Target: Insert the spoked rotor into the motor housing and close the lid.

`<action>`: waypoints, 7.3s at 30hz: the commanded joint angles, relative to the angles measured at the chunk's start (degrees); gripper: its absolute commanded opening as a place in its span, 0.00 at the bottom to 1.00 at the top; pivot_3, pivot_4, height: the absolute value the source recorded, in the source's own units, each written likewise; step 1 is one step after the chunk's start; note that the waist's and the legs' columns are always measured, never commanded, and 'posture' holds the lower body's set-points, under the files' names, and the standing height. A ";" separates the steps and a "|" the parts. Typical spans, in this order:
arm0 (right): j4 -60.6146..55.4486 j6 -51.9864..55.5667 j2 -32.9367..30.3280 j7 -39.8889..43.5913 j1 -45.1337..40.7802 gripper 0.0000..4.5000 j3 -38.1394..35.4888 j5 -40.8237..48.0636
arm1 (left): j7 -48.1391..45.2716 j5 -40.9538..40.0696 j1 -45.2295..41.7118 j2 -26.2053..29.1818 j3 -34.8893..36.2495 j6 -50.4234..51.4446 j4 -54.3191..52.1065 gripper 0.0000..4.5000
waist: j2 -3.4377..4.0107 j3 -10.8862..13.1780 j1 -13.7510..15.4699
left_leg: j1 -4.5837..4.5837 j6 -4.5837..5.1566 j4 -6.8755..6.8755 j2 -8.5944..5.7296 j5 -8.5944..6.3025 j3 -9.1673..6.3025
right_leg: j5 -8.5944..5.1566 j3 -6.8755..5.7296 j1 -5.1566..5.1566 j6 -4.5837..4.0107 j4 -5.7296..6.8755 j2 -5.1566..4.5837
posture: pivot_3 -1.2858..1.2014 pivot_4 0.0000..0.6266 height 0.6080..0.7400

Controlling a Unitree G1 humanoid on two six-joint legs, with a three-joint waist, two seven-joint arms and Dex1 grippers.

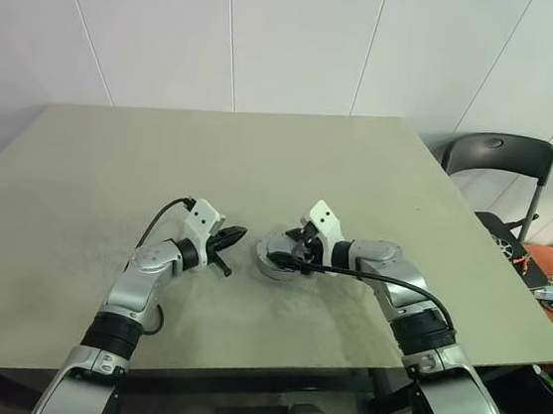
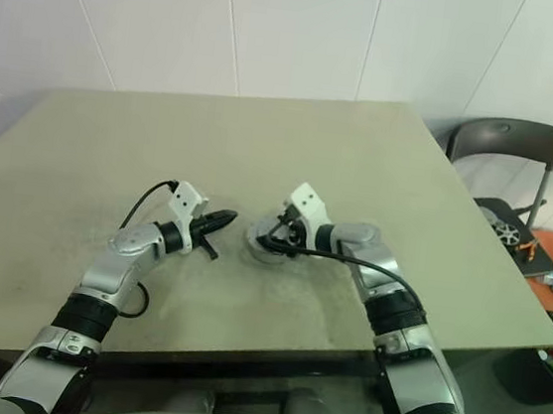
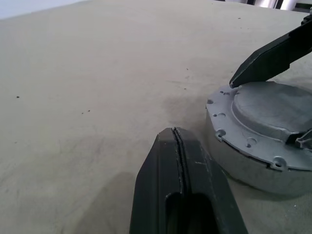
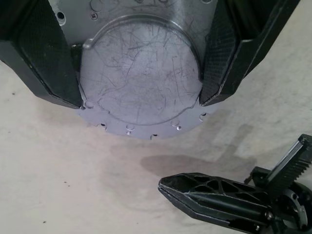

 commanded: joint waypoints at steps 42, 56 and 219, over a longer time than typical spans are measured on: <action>1.73 -1.58 -3.82 5.48 2.04 0.77 3.87 -4.21 | 0.01 0.00 0.22 0.41 0.19 0.61 -3.14 0.00 | -0.04 -0.03 0.28 | 0.02 0.00 -0.02 -0.02 0.00 0.00 | -0.01 -0.01 0.09 0.00 -0.11 -0.04 | 0.52 0.00 1.00; 3.11 -1.82 -5.37 6.41 2.40 0.77 5.72 -5.81 | -0.17 0.12 -0.67 0.45 0.28 0.28 -2.16 0.00 | -0.11 -0.08 0.50 | 0.03 -0.01 -0.04 -0.05 -0.01 -0.01 | -0.04 -0.02 0.14 0.04 -0.17 -0.08 | 0.52 0.00 1.00; -7.93 -10.53 -12.60 19.96 4.09 0.77 4.13 -1.00 | -10.15 -4.05 2.57 4.50 0.09 2.00 -8.35 0.00 | -0.37 0.03 0.28 | -0.01 0.10 -0.01 -0.06 -0.10 0.03 | -0.21 -0.02 0.10 0.26 -0.08 -0.14 | 0.52 0.00 1.00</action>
